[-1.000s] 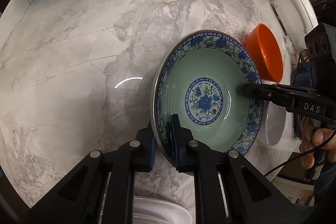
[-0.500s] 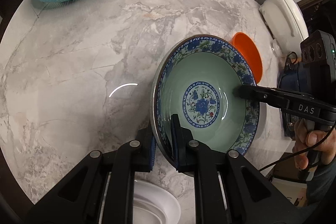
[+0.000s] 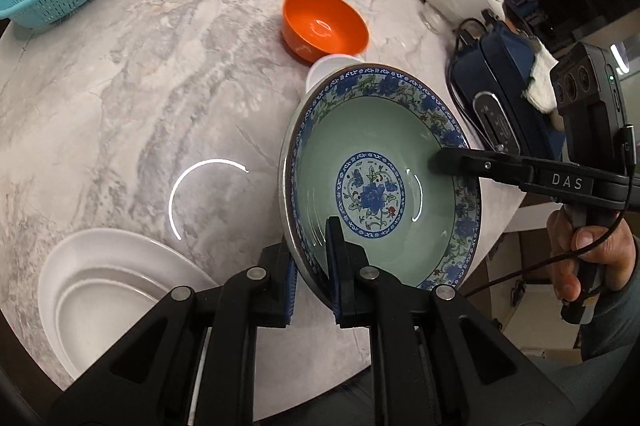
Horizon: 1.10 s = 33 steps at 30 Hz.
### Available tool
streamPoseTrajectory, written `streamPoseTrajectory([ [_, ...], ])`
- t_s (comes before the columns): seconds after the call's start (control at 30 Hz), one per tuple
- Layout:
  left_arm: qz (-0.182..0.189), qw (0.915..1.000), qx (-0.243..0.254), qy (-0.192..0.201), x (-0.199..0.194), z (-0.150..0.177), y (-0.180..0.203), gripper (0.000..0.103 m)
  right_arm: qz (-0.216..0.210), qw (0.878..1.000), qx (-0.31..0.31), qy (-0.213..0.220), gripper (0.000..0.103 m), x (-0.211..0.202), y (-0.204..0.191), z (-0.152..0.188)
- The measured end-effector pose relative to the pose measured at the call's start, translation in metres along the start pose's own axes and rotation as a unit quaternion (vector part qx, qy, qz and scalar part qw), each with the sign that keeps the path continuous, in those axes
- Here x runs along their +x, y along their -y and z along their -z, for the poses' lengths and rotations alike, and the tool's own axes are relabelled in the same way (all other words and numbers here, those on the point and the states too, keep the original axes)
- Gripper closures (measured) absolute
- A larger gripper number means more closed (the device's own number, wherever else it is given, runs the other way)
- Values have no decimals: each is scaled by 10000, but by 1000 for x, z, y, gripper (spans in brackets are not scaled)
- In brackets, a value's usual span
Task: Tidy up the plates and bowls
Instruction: 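Lift the blue-patterned bowl with both tools and carry it toward the small white bowl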
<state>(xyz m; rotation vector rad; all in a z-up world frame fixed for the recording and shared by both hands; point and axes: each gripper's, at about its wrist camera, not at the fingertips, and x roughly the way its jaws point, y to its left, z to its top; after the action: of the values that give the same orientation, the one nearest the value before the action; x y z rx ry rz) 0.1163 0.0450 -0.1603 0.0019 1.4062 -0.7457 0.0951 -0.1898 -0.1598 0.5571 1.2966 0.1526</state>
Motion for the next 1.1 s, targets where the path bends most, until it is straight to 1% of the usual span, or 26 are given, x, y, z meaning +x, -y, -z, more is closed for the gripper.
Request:
streamPoseTrajectory([
  [0.2,36,9994,227,-243,23,41,28,92,22,9991,422,-7,93,-7,30,55],
  [0.33,73,9990,243,-362,39,59,35,91,54,9984,568,5,93,-7,45,76],
  [0.43,69,9987,242,-433,56,65,34,91,117,9984,544,50,93,-4,53,86],
  [0.63,-110,9982,228,-537,91,67,33,90,230,9983,535,18,93,17,74,88],
  [0.7,-151,9983,191,-528,96,66,33,91,215,9984,528,-14,93,25,81,85],
  [0.87,-217,9984,104,-505,105,65,31,91,169,9987,473,-110,93,38,90,80],
  [0.93,-229,9988,52,-424,107,64,32,91,152,9990,409,-127,93,40,91,79],
  [1.0,-217,9989,-38,-409,109,59,33,91,108,9992,356,-125,93,41,92,79],
  [1.03,-194,9989,-112,-410,108,53,28,90,86,9993,332,-139,93,41,93,78],
  [1.07,-207,9989,-158,-387,105,53,28,90,68,9994,300,-164,91,41,92,78],
  [1.1,-226,9990,-182,-327,98,52,26,88,34,9995,267,-174,90,41,92,77],
])
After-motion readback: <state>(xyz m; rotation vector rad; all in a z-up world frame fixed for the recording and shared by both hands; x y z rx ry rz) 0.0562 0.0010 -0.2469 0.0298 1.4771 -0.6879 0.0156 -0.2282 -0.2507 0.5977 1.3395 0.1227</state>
